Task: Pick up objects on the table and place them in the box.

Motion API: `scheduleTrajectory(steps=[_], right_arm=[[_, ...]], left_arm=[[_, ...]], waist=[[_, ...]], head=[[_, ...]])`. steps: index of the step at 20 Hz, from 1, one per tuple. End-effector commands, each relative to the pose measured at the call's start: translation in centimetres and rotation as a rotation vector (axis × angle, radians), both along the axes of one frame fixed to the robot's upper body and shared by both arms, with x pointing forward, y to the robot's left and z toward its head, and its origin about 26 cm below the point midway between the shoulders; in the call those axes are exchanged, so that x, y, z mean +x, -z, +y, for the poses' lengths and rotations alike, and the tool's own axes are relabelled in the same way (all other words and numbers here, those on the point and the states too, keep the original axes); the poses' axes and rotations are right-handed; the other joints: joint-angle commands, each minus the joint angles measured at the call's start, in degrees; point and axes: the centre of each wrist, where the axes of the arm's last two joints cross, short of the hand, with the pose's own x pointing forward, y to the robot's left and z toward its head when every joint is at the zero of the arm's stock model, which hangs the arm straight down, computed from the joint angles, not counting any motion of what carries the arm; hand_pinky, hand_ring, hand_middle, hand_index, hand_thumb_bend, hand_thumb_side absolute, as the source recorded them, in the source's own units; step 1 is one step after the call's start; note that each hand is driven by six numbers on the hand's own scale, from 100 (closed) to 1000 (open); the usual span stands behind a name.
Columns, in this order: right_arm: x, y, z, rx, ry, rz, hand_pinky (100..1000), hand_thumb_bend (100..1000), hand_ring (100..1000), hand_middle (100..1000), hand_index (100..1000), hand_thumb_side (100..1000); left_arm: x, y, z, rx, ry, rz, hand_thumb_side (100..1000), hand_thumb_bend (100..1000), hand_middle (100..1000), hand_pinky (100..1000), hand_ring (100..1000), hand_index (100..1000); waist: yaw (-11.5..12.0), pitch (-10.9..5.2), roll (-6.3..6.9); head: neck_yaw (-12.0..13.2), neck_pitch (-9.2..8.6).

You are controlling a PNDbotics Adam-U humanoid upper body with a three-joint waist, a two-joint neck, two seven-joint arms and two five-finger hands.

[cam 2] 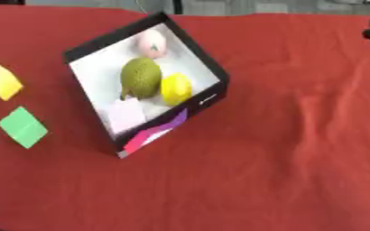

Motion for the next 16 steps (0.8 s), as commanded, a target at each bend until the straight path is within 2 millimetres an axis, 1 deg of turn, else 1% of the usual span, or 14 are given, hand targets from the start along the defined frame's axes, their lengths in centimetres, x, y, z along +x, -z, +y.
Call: scheduleTrajectory(steps=[1,4,12,16], right_arm=[[-0.19,-0.92,0.21,-0.030,-0.006,-0.025,930,100,793,739,945,583],[-0.19,-0.98,0.18,-0.034,-0.002,-0.028,930,100,793,738,944,583],[-0.10,-0.98,0.32,-0.040,-0.004,-0.027,936,100,796,741,947,582],[-0.04,-1.14,0.36,-0.040,-0.009,-0.028,938,100,796,742,948,582]], left_arm=[[-0.20,-1.55,0.41,0.077,0.039,0.027,100,769,783,869,870,820],[-0.01,-1.47,0.31,0.065,0.044,0.033,100,771,776,863,868,811],[0.53,-1.27,-0.24,0.028,0.056,0.054,100,706,770,857,869,805],[0.70,-1.26,-0.21,0.014,0.050,0.070,100,697,771,856,869,812]], waist=[[-0.2,-0.75,0.16],[-0.4,-0.39,0.25],[-1.2,0.42,0.35],[-1.5,0.62,0.51]], head=[[0.1,-0.84],[0.1,-0.89],[1.4,-1.40],[1.4,-1.46]])
